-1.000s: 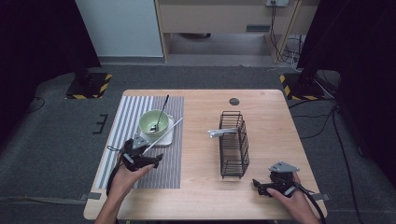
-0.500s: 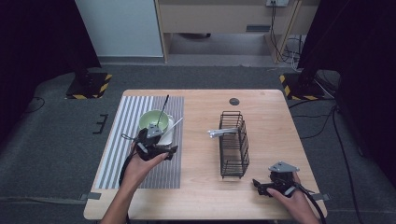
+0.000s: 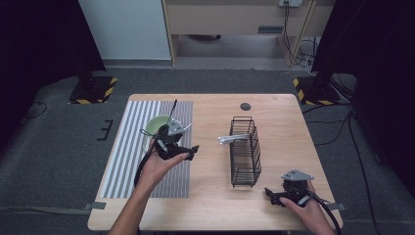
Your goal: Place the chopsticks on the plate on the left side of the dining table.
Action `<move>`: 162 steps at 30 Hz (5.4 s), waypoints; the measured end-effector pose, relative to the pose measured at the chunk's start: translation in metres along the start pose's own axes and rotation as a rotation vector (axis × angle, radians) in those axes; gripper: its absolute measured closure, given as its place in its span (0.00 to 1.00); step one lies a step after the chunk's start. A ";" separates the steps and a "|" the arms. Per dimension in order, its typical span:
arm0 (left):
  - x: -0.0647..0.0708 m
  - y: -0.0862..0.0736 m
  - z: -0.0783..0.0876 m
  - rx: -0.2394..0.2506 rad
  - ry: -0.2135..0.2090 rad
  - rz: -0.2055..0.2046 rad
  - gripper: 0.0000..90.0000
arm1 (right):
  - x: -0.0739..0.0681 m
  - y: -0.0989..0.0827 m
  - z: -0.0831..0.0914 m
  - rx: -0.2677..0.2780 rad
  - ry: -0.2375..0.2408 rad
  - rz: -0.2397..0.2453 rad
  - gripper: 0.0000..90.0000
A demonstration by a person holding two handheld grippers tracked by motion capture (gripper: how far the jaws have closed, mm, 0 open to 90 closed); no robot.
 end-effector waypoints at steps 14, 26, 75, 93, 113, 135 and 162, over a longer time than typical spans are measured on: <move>0.030 0.014 0.005 0.006 -0.052 -0.042 0.15 | 0.000 -0.001 0.001 0.001 0.004 0.002 0.00; 0.047 0.027 0.020 0.042 -0.089 -0.072 0.30 | 0.001 -0.001 0.001 0.002 0.007 0.006 0.00; 0.088 0.059 0.020 0.059 -0.193 -0.177 0.92 | 0.001 -0.001 0.001 0.004 0.015 0.014 0.00; 0.071 0.059 -0.002 0.045 -0.149 -0.154 0.89 | 0.001 -0.002 0.001 0.005 0.018 0.017 0.00; 0.069 0.059 -0.029 0.004 -0.178 -0.137 0.85 | 0.002 -0.002 0.002 0.006 0.023 0.023 0.00; 0.072 0.063 -0.017 0.033 -0.219 -0.131 0.92 | 0.002 -0.002 0.002 0.005 0.026 0.022 0.00; 0.054 0.071 0.080 0.206 -0.226 -0.113 0.92 | 0.002 -0.002 0.002 0.005 0.025 0.021 0.00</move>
Point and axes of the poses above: each handheld gripper's, and its own axes: z roughly backward along the jaws, y roughly out of its top, x roughly to its right, the point moved 3 cm from there along -z, roughly forward along the jaws, and after that the axes turned 14 degrees about z, right-handed, at the moved point
